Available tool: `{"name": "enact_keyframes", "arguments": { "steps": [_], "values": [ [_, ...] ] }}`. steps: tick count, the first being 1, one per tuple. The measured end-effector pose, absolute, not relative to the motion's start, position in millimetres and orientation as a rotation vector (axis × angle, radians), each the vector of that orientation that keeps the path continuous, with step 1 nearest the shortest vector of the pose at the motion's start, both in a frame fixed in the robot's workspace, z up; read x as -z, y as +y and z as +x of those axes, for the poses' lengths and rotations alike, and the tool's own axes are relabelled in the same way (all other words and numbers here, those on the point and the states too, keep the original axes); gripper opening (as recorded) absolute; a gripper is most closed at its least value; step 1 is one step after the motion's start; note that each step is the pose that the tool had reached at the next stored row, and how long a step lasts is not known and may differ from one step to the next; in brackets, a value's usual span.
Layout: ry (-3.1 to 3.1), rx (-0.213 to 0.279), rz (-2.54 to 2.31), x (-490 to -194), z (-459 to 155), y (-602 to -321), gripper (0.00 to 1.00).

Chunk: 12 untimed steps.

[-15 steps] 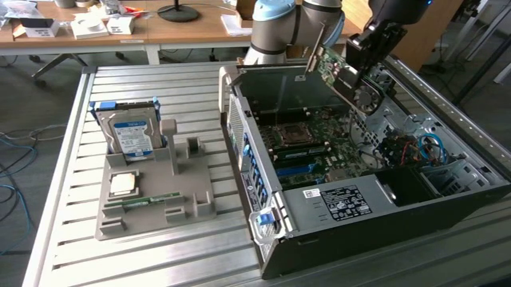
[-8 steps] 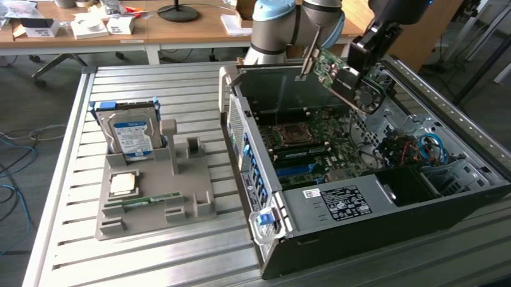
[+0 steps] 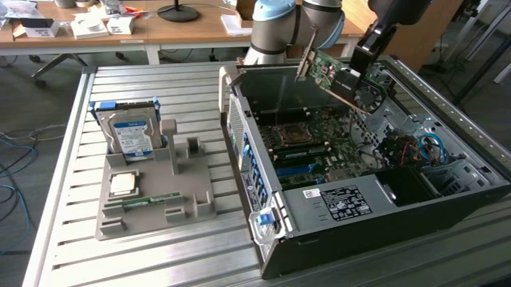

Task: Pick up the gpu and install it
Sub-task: 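Insert the gpu into the slot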

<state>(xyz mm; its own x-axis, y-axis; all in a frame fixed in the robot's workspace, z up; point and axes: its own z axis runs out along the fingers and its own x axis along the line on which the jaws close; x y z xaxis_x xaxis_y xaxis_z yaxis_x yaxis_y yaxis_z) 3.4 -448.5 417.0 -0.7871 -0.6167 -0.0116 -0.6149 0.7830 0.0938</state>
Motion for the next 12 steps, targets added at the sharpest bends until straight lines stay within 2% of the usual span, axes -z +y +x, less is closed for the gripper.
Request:
{"name": "enact_keyframes", "arguments": {
  "steps": [12],
  "values": [
    [-2.810, 0.140, 1.329, -416.2, 3.4, -448.6, 0.26]
  ]
}}
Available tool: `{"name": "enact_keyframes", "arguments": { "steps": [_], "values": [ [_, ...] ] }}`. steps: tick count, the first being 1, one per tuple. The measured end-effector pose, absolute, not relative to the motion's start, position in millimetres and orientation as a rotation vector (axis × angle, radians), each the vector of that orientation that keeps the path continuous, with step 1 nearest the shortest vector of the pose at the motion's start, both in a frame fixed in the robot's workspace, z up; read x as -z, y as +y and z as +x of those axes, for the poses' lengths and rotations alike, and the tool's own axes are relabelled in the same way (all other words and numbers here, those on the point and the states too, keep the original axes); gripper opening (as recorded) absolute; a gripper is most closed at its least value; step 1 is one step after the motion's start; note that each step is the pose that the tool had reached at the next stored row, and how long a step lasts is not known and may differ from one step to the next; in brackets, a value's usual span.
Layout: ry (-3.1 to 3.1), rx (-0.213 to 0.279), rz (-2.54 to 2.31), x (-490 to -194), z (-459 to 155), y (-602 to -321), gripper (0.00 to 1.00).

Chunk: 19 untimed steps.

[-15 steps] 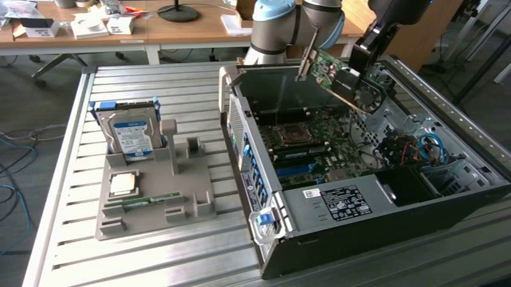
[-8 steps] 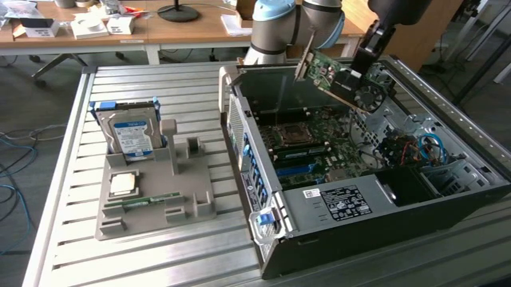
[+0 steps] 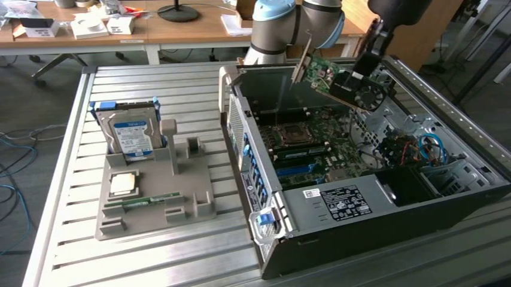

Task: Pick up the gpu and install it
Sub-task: 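Insert the gpu into the slot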

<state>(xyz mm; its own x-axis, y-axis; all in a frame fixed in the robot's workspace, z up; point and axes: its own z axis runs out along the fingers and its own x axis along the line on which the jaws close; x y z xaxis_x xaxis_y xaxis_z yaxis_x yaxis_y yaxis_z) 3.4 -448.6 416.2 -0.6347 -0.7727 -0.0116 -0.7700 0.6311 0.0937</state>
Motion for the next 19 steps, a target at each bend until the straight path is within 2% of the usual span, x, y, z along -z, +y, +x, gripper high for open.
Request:
{"name": "enact_keyframes", "arguments": {
  "steps": [19],
  "values": [
    [-2.543, 0.129, 1.764, -414.2, 3.4, -448.5, 0.26]
  ]
}}
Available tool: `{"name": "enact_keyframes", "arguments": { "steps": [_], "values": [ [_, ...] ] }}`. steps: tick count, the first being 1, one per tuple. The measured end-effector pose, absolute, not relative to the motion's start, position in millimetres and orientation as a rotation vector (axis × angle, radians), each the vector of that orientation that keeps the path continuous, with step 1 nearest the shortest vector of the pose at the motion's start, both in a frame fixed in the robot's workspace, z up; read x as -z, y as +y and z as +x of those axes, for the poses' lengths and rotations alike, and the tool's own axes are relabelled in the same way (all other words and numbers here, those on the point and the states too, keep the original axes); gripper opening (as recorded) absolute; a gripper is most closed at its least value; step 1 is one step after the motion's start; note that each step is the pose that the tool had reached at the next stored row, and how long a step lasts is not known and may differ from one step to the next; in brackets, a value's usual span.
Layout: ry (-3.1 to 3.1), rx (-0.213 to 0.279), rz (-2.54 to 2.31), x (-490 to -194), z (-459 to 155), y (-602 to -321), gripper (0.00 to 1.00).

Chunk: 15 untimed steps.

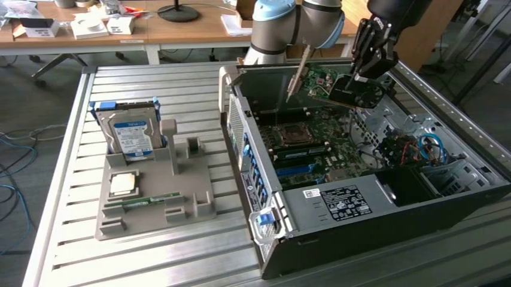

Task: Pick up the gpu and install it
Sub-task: 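Insert the gpu into the slot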

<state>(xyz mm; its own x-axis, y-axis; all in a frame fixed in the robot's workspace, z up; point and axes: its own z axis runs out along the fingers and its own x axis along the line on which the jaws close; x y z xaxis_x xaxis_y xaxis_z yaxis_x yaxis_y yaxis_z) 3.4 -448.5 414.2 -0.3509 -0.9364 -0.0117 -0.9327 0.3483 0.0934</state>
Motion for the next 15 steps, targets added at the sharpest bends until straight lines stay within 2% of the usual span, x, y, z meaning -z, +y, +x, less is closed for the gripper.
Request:
{"name": "enact_keyframes", "arguments": {
  "steps": [15],
  "values": [
    [-2.434, 0.124, 1.906, -412.7, 3.5, -448.5, 0.26]
  ]
}}
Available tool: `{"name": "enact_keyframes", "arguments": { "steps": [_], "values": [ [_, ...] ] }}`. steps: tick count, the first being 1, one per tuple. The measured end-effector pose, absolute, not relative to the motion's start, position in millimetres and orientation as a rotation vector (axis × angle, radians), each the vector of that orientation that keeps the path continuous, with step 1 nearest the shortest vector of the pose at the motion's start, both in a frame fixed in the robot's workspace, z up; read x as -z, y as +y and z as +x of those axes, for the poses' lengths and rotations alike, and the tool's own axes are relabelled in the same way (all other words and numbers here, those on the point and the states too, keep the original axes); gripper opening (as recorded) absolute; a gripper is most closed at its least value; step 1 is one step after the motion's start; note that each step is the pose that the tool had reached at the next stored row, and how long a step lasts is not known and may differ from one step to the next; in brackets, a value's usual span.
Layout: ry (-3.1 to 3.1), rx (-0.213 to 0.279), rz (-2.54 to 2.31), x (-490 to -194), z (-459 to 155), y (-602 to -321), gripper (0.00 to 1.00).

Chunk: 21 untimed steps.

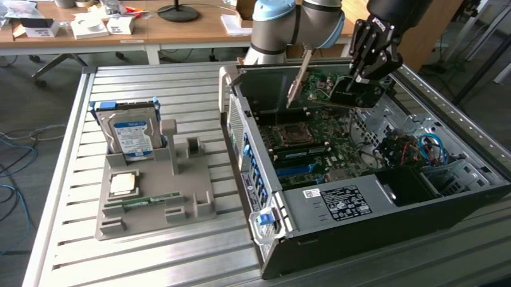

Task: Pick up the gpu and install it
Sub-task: 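Insert the gpu into the slot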

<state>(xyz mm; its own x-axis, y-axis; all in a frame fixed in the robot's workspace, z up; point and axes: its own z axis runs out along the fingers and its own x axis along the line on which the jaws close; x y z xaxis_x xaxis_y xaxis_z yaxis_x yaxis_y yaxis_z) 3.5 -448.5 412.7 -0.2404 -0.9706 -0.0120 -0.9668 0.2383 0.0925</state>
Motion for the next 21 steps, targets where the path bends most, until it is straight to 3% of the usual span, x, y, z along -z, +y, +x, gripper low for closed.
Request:
{"name": "enact_keyframes", "arguments": {
  "steps": [10, 21],
  "values": [
    [-2.392, 0.106, 1.979, -412.3, 1.2, -448.5, 0.26],
    [-2.408, 0.025, 2.061, -411.8, -1.2, -448.5, 0.26]
  ]
}}
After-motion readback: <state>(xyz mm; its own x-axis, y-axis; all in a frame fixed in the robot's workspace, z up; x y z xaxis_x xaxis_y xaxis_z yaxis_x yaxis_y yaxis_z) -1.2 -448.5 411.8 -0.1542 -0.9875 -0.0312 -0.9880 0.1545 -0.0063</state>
